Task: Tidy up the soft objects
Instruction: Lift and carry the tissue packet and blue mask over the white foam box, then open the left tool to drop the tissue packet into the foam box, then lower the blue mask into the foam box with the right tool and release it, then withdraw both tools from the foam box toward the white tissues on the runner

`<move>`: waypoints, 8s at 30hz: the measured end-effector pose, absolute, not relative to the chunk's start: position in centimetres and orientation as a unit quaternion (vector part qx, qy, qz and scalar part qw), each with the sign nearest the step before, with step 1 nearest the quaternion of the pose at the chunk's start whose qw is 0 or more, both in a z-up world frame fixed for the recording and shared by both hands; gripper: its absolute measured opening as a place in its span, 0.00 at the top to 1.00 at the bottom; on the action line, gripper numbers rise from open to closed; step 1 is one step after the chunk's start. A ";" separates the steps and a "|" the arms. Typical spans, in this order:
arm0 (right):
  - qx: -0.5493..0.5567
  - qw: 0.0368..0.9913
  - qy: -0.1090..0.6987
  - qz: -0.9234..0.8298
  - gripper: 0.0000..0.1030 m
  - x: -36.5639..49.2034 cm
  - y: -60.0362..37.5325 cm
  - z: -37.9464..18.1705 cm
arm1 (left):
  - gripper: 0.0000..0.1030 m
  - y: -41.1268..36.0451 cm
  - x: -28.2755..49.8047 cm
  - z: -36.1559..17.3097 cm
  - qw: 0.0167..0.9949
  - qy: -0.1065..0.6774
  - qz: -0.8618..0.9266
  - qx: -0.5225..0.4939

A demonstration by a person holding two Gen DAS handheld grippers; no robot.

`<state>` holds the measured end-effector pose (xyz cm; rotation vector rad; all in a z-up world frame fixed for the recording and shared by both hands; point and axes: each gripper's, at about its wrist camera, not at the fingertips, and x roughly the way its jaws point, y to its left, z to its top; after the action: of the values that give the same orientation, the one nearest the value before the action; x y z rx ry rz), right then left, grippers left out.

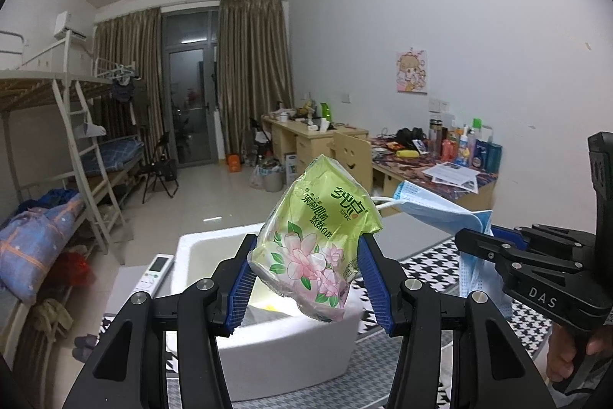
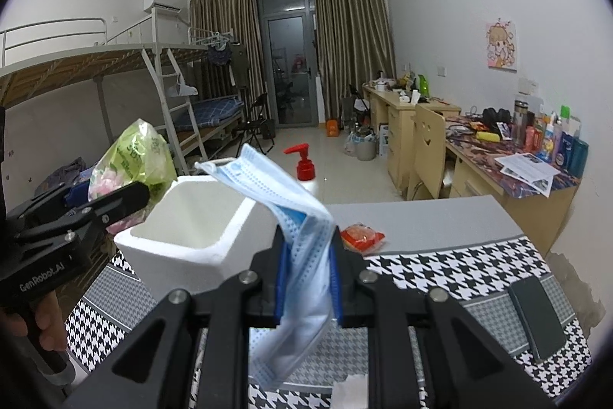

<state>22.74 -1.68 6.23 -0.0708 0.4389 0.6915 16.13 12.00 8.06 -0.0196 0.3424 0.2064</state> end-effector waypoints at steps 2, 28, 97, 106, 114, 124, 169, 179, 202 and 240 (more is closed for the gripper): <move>-0.037 0.916 0.213 0.337 0.78 22.9 -1.2 6.4 | 0.48 12.4 16.1 8.2 0.979 0.168 0.112 -0.012; -0.075 0.905 0.224 0.355 0.78 24.0 3.4 7.2 | 0.48 15.7 17.4 7.5 0.966 0.180 0.185 -0.025; -0.103 0.886 0.261 0.369 0.78 26.3 9.9 6.7 | 0.01 22.3 17.9 4.9 0.946 0.218 0.236 -0.051; -0.110 0.876 0.270 0.385 0.78 26.5 11.0 6.6 | 0.01 22.8 17.2 4.7 0.943 0.218 0.244 -0.055; -0.123 0.870 0.278 0.388 0.78 26.7 12.2 6.0 | 0.01 23.3 16.7 4.5 0.942 0.216 0.250 -0.061; -0.134 0.863 0.293 0.390 0.75 27.1 13.5 5.3 | 0.01 23.8 16.3 4.3 0.940 0.218 0.255 -0.066; -0.121 0.880 0.254 0.382 0.26 25.0 10.0 7.2 | 0.01 21.2 15.2 6.1 0.946 0.201 0.247 -0.059; -0.115 0.886 0.247 0.375 0.25 24.8 8.7 7.7 | 0.01 19.8 15.0 6.7 0.948 0.199 0.241 -0.054; -0.087 0.902 0.222 0.360 0.19 22.8 3.5 7.3 | 0.01 16.1 13.3 7.1 0.960 0.186 0.204 -0.049; -0.063 0.921 0.194 0.331 0.19 19.5 -3.6 5.4 | 0.01 11.0 11.2 5.1 0.972 0.183 0.142 -0.046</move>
<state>19.48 -3.56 5.36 -0.1294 0.3984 0.6790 11.23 10.99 5.14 -0.0930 0.3686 0.2872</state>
